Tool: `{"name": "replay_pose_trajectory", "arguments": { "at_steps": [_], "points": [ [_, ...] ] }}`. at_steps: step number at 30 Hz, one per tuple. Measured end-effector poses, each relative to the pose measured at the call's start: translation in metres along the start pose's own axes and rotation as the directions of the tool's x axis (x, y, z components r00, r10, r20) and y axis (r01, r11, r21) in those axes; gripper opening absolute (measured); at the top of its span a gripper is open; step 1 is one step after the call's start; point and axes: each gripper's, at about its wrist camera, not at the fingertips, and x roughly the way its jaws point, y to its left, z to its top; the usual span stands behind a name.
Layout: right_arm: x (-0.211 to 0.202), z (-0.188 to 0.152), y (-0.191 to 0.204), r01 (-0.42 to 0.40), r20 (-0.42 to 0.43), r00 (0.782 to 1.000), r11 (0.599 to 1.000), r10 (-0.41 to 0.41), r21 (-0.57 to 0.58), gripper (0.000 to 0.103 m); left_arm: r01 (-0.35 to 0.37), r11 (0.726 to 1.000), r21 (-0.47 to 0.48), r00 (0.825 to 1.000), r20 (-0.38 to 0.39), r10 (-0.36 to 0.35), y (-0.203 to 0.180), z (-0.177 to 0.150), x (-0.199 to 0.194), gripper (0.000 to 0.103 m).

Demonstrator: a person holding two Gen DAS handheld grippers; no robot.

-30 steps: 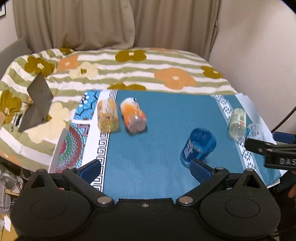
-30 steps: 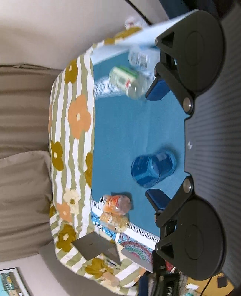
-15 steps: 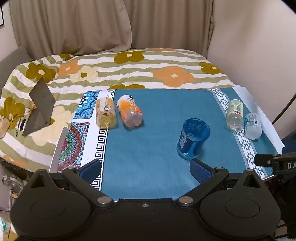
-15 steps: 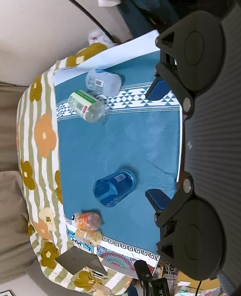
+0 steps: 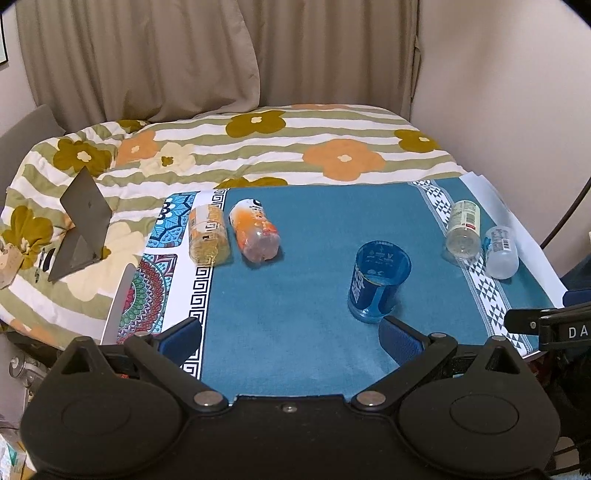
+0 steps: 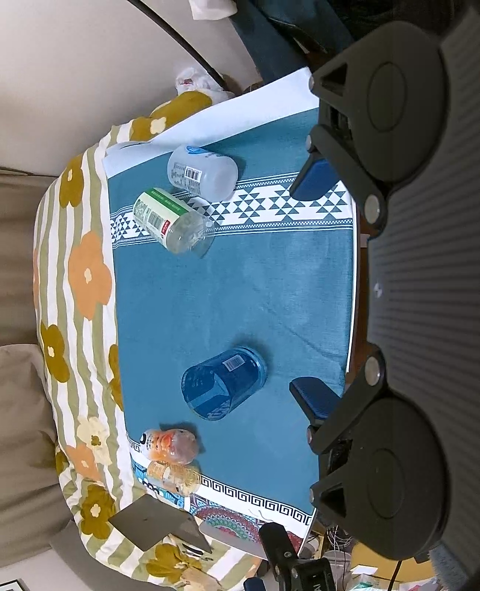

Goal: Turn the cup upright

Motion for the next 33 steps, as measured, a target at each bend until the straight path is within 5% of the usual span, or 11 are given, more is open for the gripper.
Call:
{"name": "replay_pose_trajectory", "arguments": {
  "at_steps": [33],
  "points": [
    [-0.0057,-0.0020,0.0037,0.005,0.016,1.000,1.000,-0.005,0.003,0.103,-0.006,1.000,0.009,1.000,0.008,0.006,-0.0003,0.0011,-0.0013,0.103]
  ]
}}
